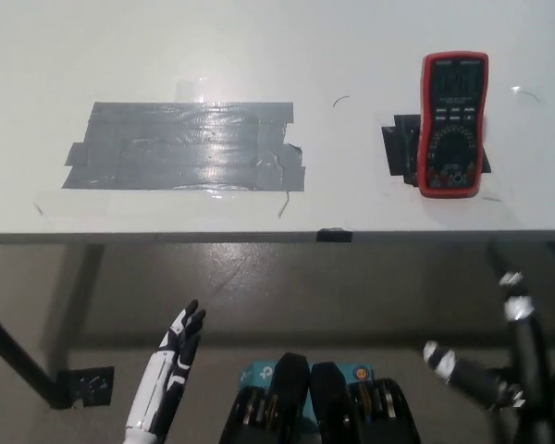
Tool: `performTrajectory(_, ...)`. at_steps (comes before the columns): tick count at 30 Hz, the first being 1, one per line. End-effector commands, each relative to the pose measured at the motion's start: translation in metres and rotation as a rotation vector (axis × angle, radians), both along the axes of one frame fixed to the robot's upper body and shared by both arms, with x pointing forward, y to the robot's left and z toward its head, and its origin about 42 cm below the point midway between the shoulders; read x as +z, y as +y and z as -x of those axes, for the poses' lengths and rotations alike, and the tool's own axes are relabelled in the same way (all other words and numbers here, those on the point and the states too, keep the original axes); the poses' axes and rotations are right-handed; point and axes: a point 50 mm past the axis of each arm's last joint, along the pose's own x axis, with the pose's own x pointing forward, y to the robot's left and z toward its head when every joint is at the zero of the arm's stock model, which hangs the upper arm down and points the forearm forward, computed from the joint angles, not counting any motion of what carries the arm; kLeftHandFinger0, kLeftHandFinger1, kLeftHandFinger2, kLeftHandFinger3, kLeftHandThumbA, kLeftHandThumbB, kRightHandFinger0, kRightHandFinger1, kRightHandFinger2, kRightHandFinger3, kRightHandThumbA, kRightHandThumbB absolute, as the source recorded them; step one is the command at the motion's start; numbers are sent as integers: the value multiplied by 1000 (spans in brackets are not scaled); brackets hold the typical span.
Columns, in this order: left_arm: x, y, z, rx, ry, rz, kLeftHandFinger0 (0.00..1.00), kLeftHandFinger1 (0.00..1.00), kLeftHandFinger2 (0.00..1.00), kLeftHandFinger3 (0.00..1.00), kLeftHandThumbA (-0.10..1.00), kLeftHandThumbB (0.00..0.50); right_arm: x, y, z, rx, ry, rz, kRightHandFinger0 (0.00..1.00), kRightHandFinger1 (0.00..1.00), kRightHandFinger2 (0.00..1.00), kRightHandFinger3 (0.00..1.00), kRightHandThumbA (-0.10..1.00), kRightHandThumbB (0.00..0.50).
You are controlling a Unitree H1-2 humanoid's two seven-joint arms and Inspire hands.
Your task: The robot first picks the multimeter with right hand and then unfolds the black stand on the back of it using left hand
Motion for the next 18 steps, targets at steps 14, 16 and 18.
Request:
performTrajectory(14,7,-2,9,-27,-43,-46,1000,1000,1000,1000,1000,428,130,-18,-98,-295,-257,166,1000,1000,1000,1000,800,164)
performTrajectory(16,4,0,10,-18,-43,-38,1000,1000,1000,1000,1000,419,142,-26,-115,-327,-243,172,1000,1000,1000,1000,722,242)
performTrajectory(18,2,3,12,-9,-37,-45,1000,1000,1000,1000,1000,428,152,-29,-132,-363,-222,194,1000,1000,1000,1000,674,304)
